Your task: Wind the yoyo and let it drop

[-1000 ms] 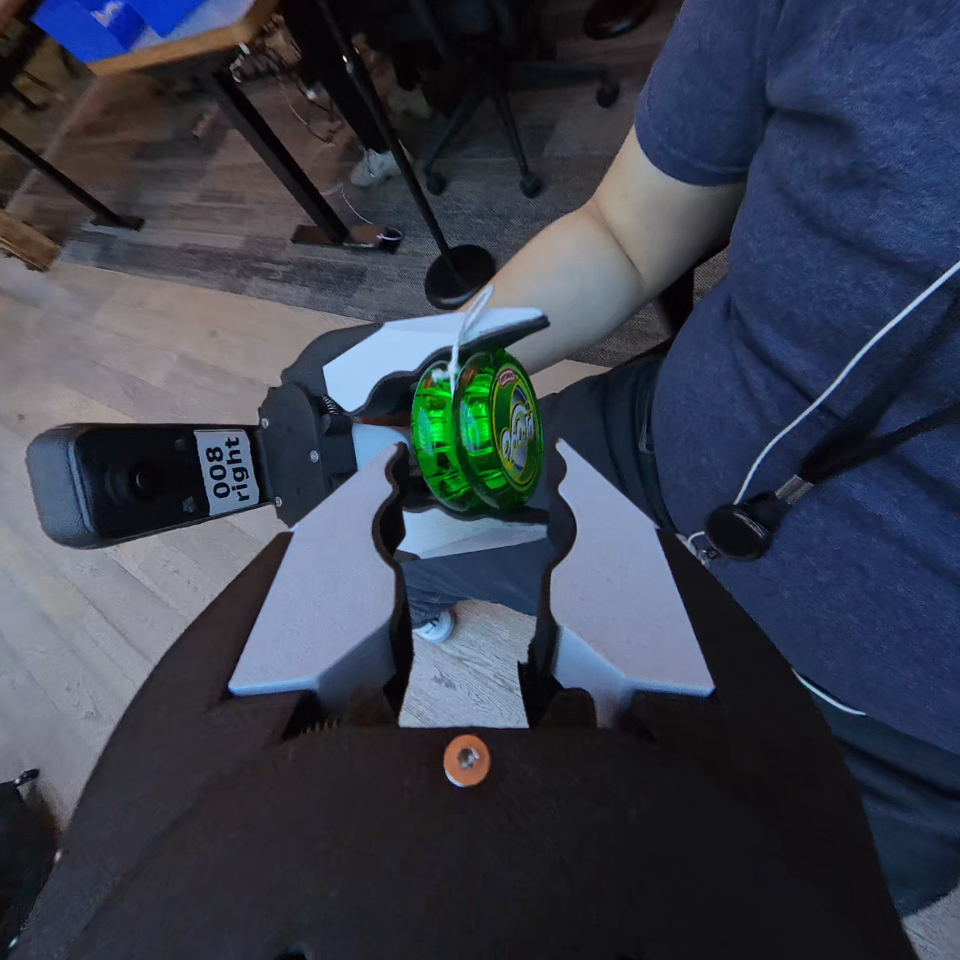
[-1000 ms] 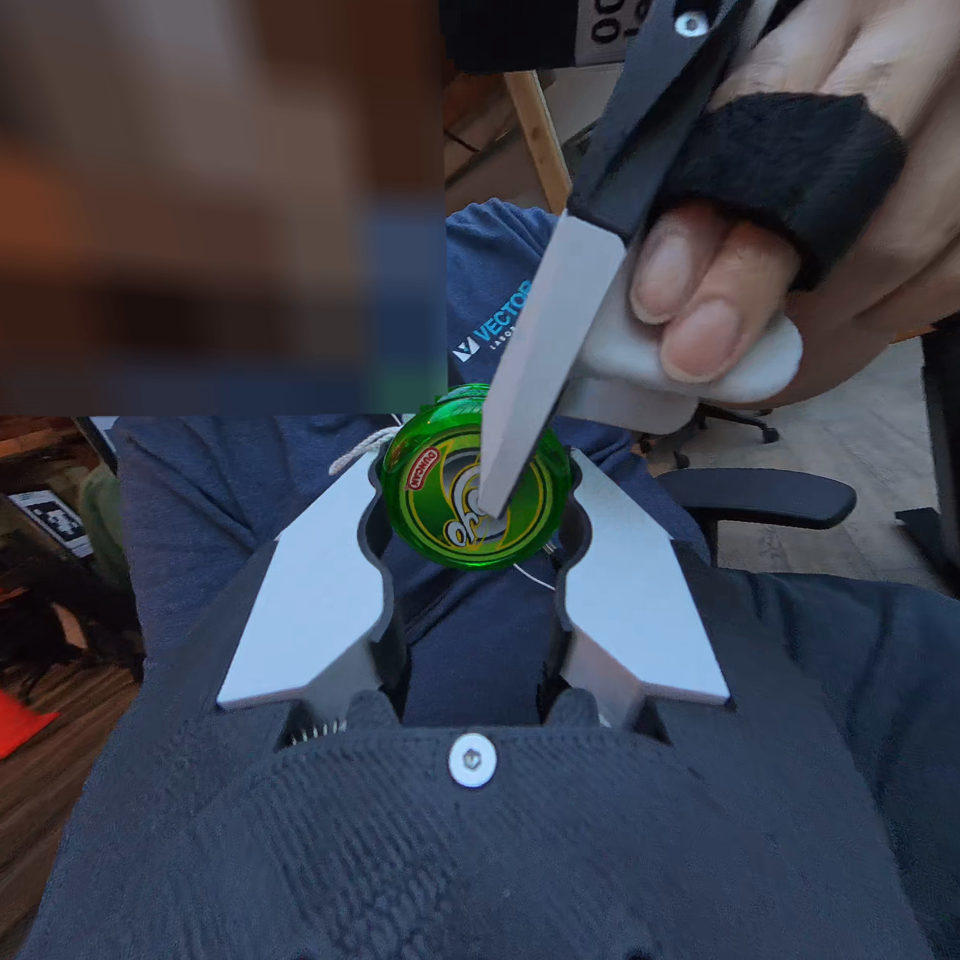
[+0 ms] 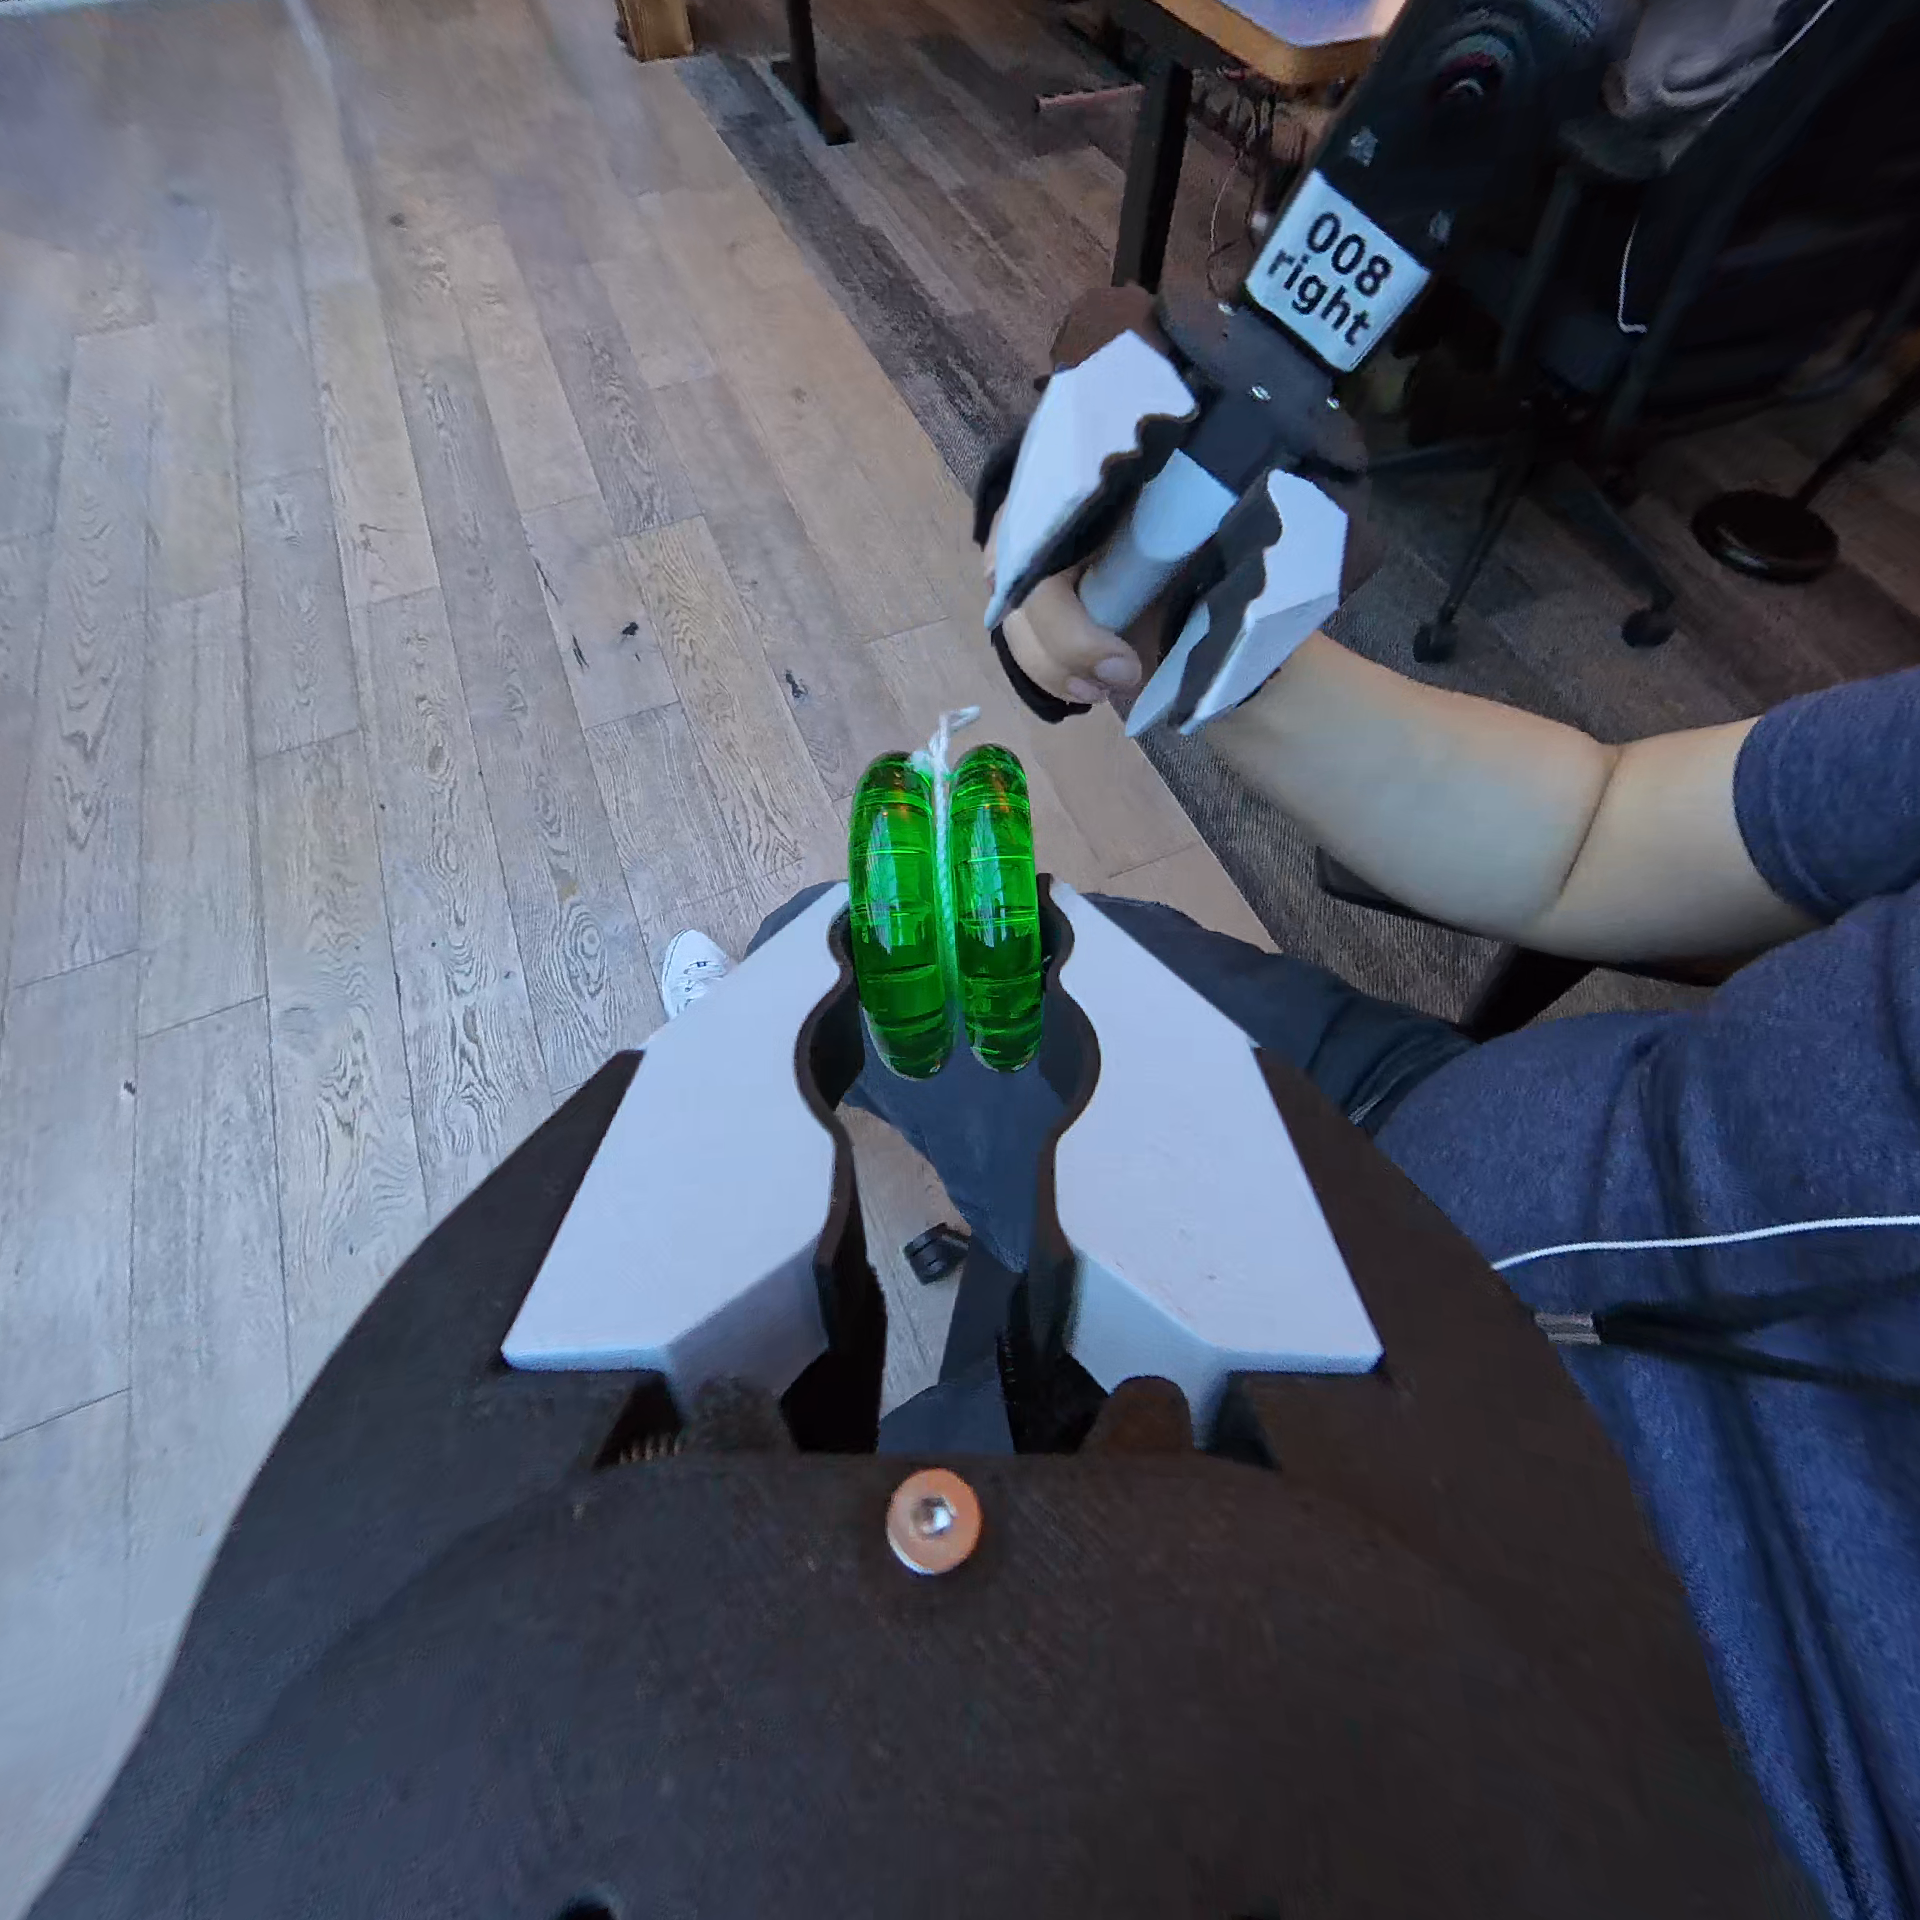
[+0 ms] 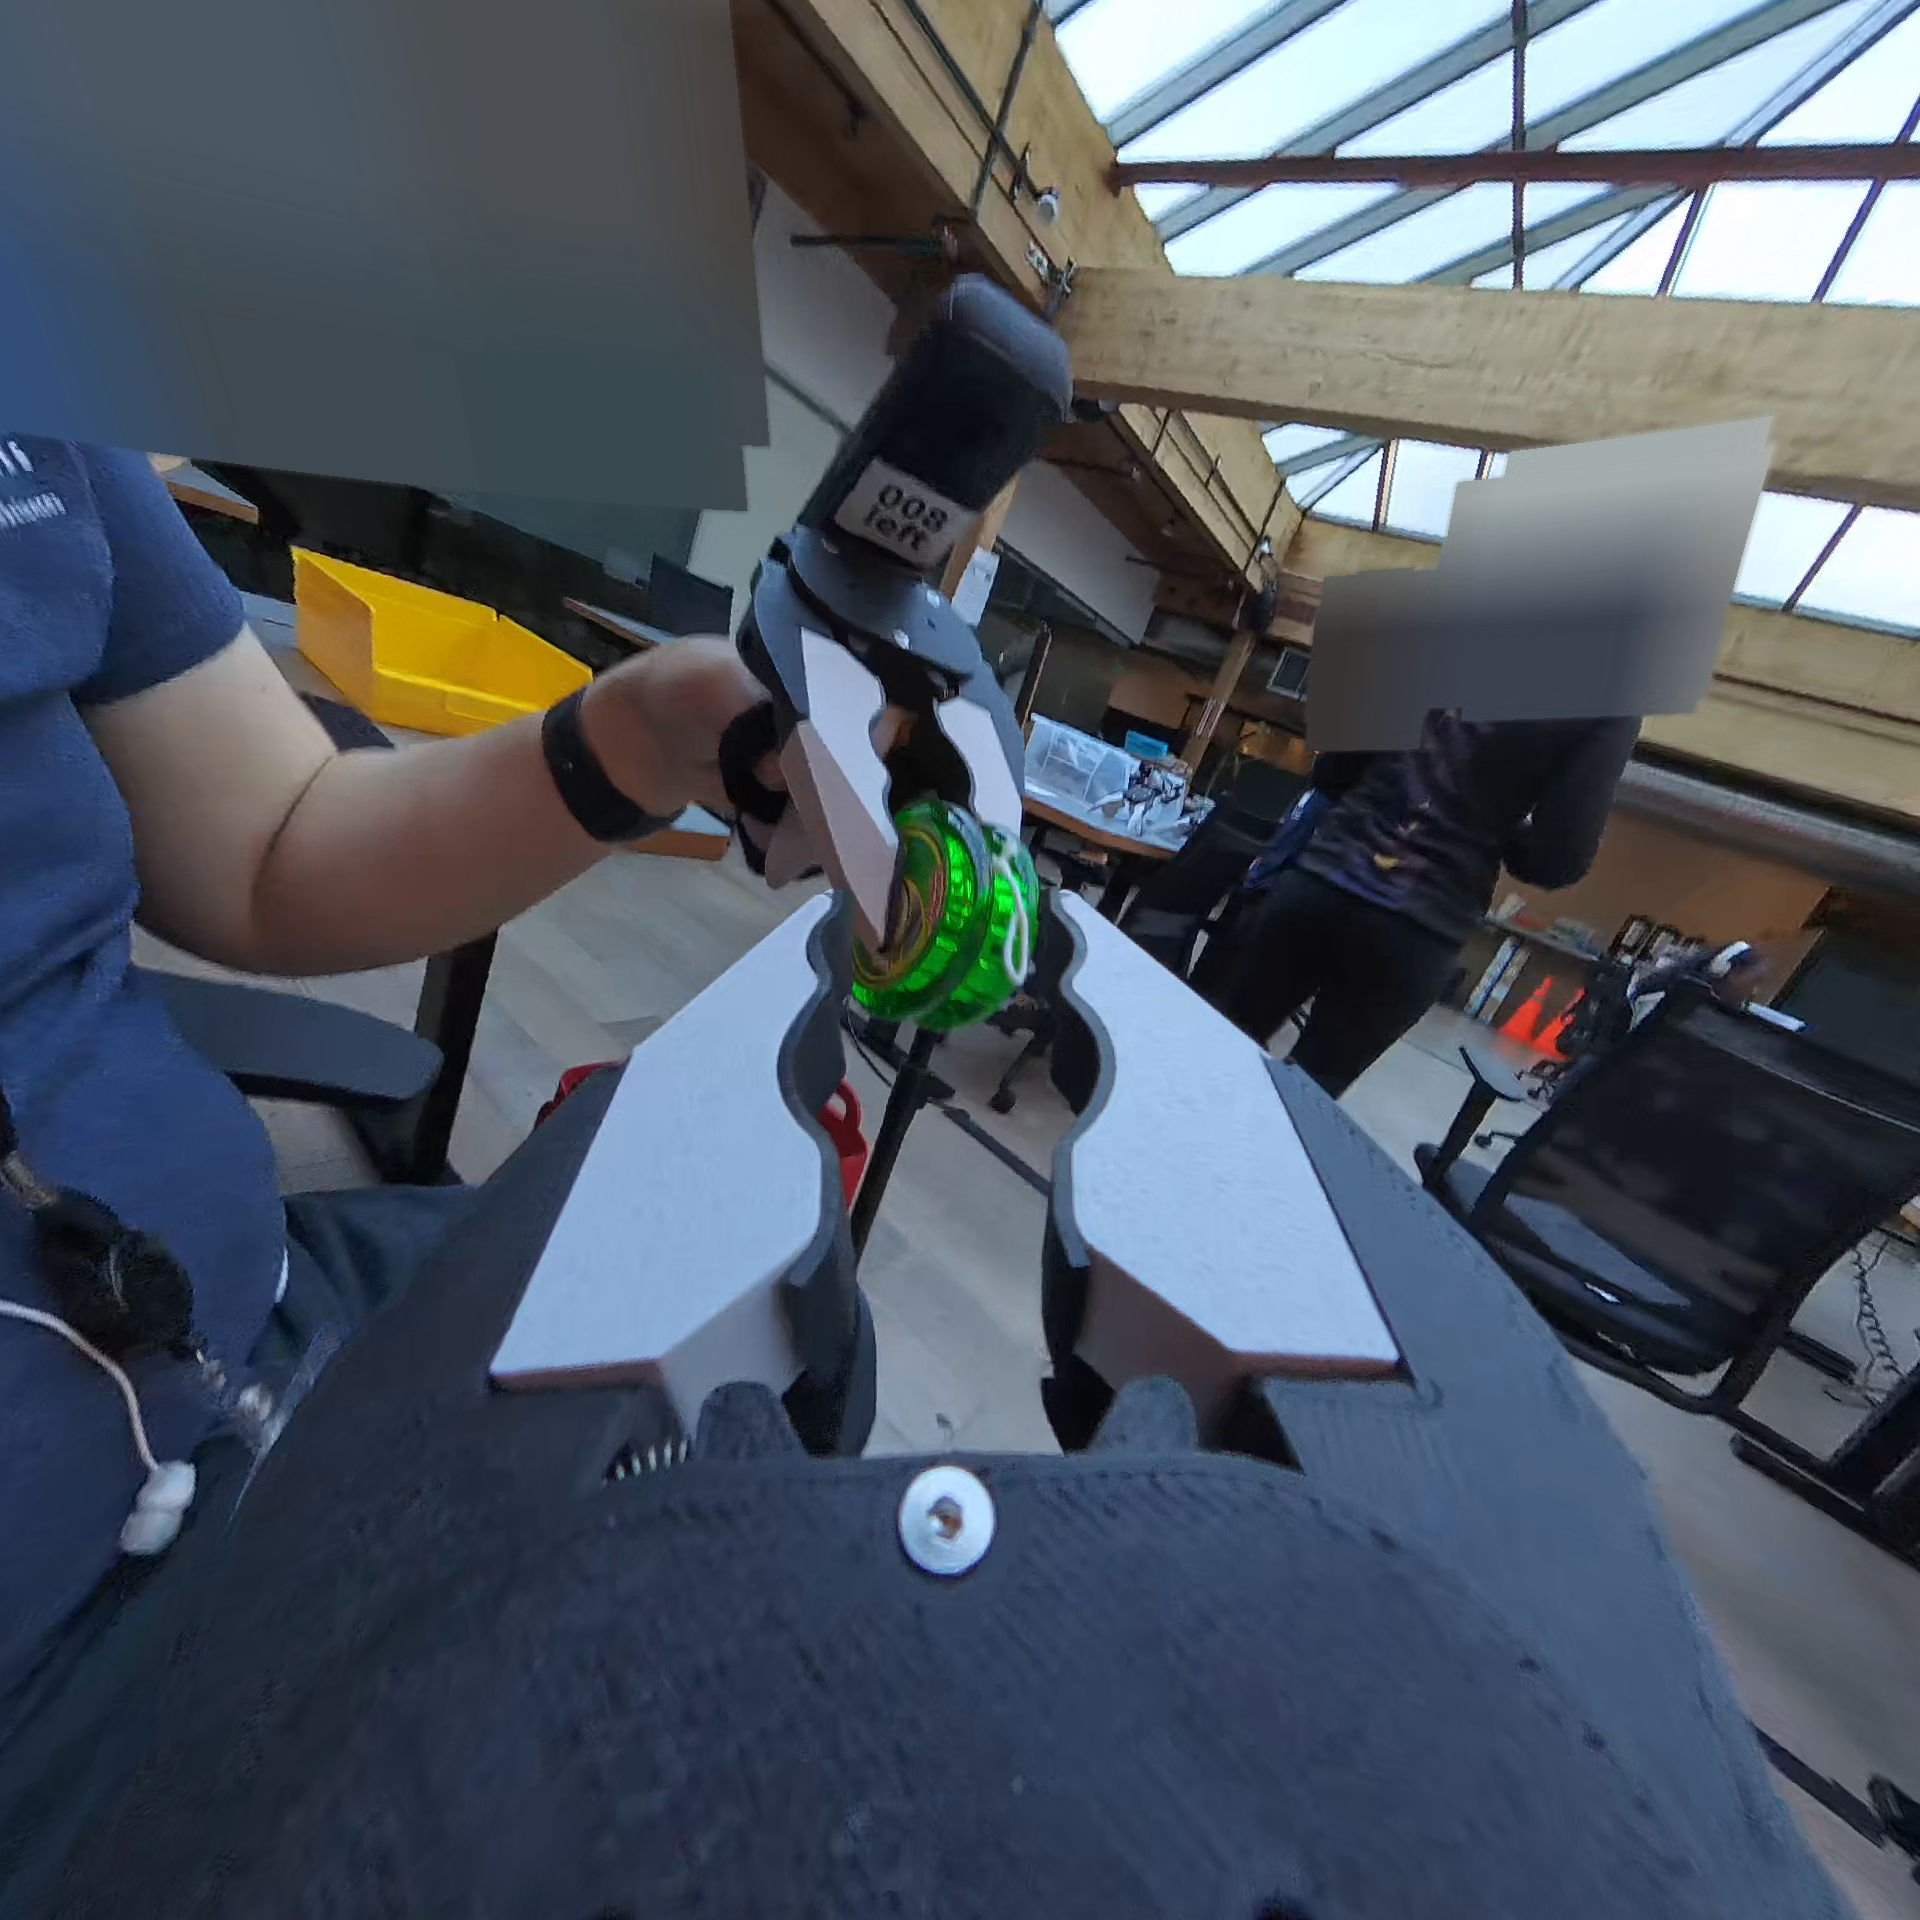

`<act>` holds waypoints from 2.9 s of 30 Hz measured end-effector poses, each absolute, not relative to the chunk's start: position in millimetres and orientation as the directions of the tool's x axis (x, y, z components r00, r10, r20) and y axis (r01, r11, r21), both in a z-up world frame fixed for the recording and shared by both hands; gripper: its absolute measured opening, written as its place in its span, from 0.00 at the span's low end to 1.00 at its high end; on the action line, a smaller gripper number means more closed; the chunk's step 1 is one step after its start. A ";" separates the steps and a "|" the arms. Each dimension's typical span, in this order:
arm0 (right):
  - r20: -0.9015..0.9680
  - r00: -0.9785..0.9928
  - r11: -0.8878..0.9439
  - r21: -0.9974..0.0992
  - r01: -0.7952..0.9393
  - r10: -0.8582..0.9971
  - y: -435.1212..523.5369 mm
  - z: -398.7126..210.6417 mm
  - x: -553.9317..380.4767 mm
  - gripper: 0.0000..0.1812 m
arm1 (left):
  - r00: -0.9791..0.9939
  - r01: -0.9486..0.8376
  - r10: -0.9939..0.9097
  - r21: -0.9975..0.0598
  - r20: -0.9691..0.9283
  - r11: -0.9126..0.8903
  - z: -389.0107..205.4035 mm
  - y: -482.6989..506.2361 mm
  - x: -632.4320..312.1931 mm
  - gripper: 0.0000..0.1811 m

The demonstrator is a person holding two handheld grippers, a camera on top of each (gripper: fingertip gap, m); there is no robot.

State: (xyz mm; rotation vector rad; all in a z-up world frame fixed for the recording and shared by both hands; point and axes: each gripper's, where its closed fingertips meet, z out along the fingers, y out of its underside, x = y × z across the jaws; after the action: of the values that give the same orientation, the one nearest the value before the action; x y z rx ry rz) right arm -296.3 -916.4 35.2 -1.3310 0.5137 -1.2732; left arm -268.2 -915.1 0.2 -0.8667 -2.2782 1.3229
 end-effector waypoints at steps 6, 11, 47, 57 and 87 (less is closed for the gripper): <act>0.421 0.277 -0.330 -0.888 0.319 -0.864 -909.8 35.4 -294.1 0.14 | -0.757 0.335 0.654 -0.872 -0.023 0.357 3.8 -909.2 -273.4 0.15; 0.516 0.219 -0.465 -0.851 0.245 -0.828 -906.5 27.9 -287.4 0.11 | -0.750 0.390 0.656 -0.857 -0.084 0.335 4.1 -907.2 -275.9 0.15; -0.529 0.816 0.420 -0.812 -0.406 -0.233 -889.2 -1.0 -324.2 0.13 | -0.597 0.525 0.788 -0.818 -0.154 0.237 -24.3 -885.0 -315.6 0.15; -0.520 0.808 0.395 -0.828 -0.398 -0.277 -891.5 -7.8 -323.3 0.03 | -0.601 0.503 0.790 -0.826 -0.125 0.252 -27.8 -884.9 -317.3 0.15; -0.535 0.768 0.413 -0.825 -0.386 -0.351 -901.8 -13.6 -314.5 0.01 | -0.628 0.485 0.771 -0.829 -0.109 0.279 -29.6 -890.8 -311.3 0.15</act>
State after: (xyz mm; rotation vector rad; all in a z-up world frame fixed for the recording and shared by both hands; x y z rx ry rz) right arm -314.5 -901.8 -13.6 -1.1756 0.7382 0.0247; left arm -311.3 -890.8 -29.6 -1.1453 -2.2390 1.2782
